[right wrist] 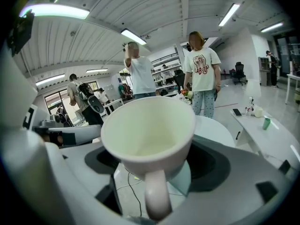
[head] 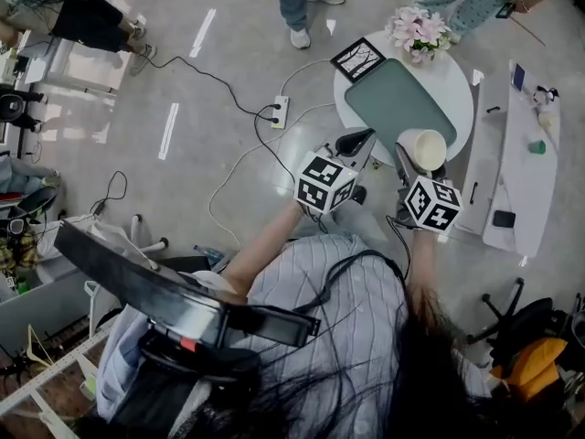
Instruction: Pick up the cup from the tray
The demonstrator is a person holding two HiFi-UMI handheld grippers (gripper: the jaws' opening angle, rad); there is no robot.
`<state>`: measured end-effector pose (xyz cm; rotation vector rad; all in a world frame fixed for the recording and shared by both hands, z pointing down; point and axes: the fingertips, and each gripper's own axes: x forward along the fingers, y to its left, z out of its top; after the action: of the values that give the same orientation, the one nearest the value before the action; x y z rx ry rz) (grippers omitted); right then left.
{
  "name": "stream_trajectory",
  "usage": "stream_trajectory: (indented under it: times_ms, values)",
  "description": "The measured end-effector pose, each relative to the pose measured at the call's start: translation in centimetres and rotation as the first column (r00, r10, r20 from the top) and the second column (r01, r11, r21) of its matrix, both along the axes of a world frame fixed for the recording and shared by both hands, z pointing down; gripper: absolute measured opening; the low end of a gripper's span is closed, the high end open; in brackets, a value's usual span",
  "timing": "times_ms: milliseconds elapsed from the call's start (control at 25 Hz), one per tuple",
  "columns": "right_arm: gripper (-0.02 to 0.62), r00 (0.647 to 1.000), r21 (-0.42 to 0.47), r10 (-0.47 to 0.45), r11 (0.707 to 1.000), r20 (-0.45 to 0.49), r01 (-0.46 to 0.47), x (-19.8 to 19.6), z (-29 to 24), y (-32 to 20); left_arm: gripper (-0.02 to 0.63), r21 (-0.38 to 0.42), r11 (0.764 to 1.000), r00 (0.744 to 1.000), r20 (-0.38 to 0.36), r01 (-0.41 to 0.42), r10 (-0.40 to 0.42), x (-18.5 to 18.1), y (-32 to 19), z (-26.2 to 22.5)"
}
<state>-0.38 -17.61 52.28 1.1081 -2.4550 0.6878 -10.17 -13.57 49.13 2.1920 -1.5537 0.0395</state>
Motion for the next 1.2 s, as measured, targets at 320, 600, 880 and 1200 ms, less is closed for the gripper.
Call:
stream_trajectory:
  times_ms: [320,600,880,1200]
  values:
    - [0.41,0.999,0.002,0.048,0.999,0.01,-0.048,1.1,-0.3,3.3,0.015,-0.026,0.998,0.998,-0.014,-0.058,0.057,2.0,3.0,1.0]
    - [0.41,0.999,-0.004,0.044,0.999,0.012,-0.044,3.8,0.0,6.5,0.015,-0.026,0.996,0.996,-0.011,-0.09,0.089,5.4,6.0,1.0]
    - [0.41,1.0,0.018,-0.019,1.0,0.018,0.019,7.4,-0.8,10.5,0.015,-0.009,1.0,1.0,-0.007,-0.017,0.017,8.9,9.3,0.3]
    - [0.41,0.997,0.027,-0.053,0.998,0.048,0.052,11.5,-1.4,15.4,0.015,0.011,1.0,1.0,0.011,0.027,-0.027,13.2,14.5,-0.2]
